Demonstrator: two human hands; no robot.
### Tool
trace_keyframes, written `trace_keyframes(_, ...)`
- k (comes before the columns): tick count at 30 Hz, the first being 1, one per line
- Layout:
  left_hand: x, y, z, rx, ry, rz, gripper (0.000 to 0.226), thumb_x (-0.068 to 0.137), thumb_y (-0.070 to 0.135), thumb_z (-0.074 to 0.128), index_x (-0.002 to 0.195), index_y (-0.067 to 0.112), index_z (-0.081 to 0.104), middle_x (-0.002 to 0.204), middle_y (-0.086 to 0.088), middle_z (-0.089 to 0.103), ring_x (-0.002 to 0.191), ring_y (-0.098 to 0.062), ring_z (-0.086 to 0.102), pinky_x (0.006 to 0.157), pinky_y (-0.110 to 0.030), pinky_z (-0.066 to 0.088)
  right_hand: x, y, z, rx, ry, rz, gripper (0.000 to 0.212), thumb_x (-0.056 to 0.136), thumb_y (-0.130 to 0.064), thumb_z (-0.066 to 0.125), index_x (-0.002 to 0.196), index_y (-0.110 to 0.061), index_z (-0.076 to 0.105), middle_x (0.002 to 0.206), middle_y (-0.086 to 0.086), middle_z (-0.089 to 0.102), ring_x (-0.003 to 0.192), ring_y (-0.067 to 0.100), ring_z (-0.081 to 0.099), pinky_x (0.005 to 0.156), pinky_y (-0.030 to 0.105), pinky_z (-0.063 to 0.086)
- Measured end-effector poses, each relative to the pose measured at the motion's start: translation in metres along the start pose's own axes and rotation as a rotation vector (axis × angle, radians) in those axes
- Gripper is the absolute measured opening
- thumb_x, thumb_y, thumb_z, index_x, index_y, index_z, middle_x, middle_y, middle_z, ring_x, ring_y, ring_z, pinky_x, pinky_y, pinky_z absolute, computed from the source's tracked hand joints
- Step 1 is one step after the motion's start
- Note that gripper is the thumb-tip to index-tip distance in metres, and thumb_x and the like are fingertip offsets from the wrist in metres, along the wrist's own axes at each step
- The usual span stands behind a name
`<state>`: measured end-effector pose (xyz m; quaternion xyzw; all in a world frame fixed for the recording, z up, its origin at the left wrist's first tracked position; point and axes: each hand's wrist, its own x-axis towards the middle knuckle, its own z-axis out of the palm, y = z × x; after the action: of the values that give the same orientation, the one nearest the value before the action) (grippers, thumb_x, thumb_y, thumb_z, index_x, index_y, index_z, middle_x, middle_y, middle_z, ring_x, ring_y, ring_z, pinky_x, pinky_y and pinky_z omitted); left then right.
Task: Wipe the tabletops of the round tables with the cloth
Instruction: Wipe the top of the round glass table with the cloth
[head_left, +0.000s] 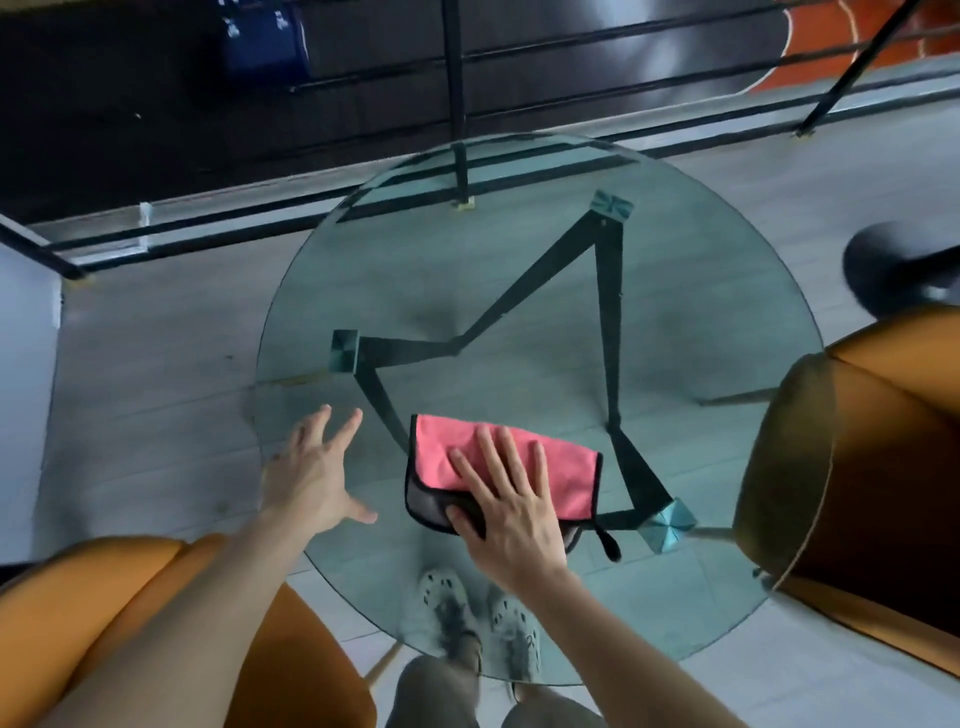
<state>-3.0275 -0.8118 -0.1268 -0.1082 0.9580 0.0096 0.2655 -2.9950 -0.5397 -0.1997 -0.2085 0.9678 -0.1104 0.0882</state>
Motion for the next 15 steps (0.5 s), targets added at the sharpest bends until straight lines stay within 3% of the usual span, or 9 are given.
trace_keyframes(2,0.004,-0.003,-0.011,-0.024,-0.012,0.03,0.133,0.06,0.066,0.093,0.166,0.046,0.017,0.171,-0.001,0.017,0.153,-0.03,0.028,0.109,-0.05,0.049,-0.004,0.013,-0.002,-0.022,-0.011,0.008,0.074,0.108,-0.069,0.04,0.173,-0.043,0.017,0.184,-0.001,0.001,0.171,0.026,-0.006,0.133,0.068,0.013)
trace_keyframes(5,0.02,-0.012,-0.042,0.022,-0.037,0.12,0.087,0.083,0.052,0.084,0.157,0.044,0.04,0.144,0.003,0.044,0.13,-0.022,0.051,0.089,-0.039,0.053,-0.002,0.023,-0.008,-0.014,0.012,0.088,0.077,0.106,-0.071,0.041,0.173,-0.044,0.016,0.184,-0.002,0.002,0.171,0.025,-0.005,0.133,0.068,0.012)
trace_keyframes(7,0.033,-0.016,-0.063,0.09,-0.015,0.182,0.072,0.087,0.05,0.081,0.151,0.04,0.049,0.131,0.004,0.051,0.12,-0.021,0.058,0.082,-0.036,0.051,0.003,0.024,-0.01,0.002,0.033,0.16,0.079,0.106,-0.071,0.043,0.174,-0.043,0.014,0.184,-0.003,0.0,0.171,0.024,-0.005,0.134,0.067,0.008)
trace_keyframes(11,0.078,-0.02,-0.099,0.123,0.04,0.28,0.081,0.08,0.052,0.086,0.149,0.034,0.048,0.137,0.002,0.047,0.128,-0.023,0.052,0.09,-0.039,0.048,0.017,0.015,-0.01,0.012,0.078,0.32,0.082,0.105,-0.068,0.048,0.174,-0.041,0.014,0.184,-0.004,-0.001,0.171,0.023,-0.005,0.134,0.066,0.006)
trace_keyframes(15,0.159,-0.025,-0.138,0.218,0.052,0.48,0.126,0.065,0.068,0.09,0.165,0.037,0.02,0.168,-0.004,0.022,0.153,-0.031,0.031,0.119,-0.052,0.037,0.033,0.004,-0.006,0.009,0.121,0.458,0.083,0.103,-0.069,0.05,0.174,-0.04,0.017,0.184,-0.003,0.004,0.171,0.023,-0.001,0.134,0.066,0.01)
